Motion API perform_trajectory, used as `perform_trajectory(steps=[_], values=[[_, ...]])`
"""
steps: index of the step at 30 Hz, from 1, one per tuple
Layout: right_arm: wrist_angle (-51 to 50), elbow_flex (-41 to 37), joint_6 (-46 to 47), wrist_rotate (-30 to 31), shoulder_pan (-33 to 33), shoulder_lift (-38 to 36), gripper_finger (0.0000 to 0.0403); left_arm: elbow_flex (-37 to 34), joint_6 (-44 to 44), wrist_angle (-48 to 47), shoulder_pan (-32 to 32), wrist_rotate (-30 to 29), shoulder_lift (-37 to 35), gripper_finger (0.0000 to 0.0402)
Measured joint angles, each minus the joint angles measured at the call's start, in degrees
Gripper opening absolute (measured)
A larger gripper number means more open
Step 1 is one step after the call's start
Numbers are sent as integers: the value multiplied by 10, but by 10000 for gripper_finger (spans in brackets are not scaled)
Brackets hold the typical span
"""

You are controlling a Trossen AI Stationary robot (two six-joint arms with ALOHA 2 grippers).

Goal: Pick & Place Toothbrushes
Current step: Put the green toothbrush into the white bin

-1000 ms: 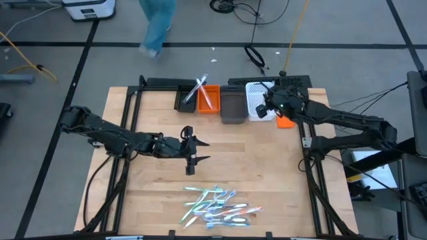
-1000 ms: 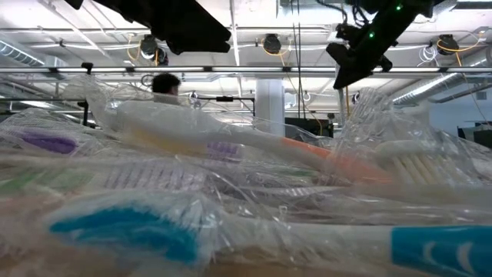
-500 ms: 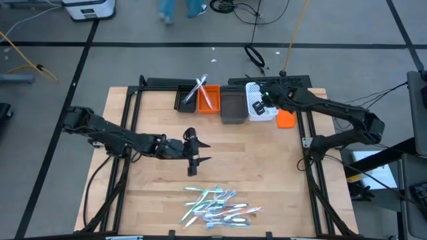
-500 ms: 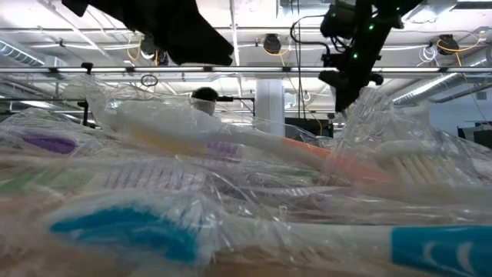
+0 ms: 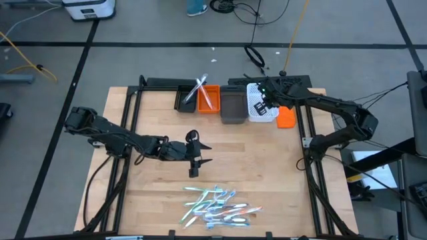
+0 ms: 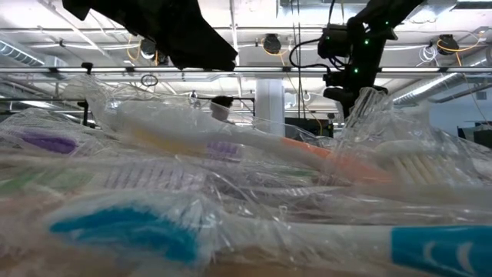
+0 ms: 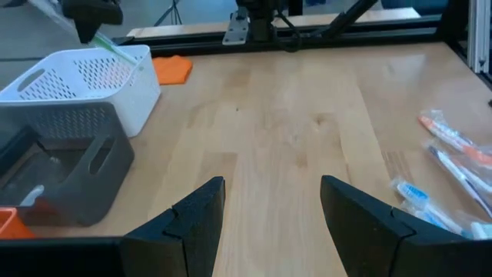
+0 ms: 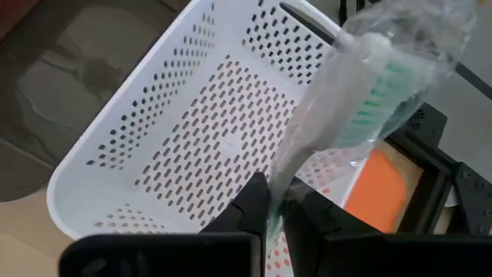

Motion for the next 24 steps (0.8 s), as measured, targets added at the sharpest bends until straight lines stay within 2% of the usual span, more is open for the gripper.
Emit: perform_trajectory(steps=[6, 14, 24], values=[[-1, 0, -6, -1, 0, 0, 17, 0, 0, 1, 0, 0, 0, 218], [6, 0, -21, -1, 0, 0, 73, 0, 0, 1, 0, 0, 0, 218], [17, 0, -26, -2, 0, 0, 124, 0, 0, -2, 0, 1, 0, 218]])
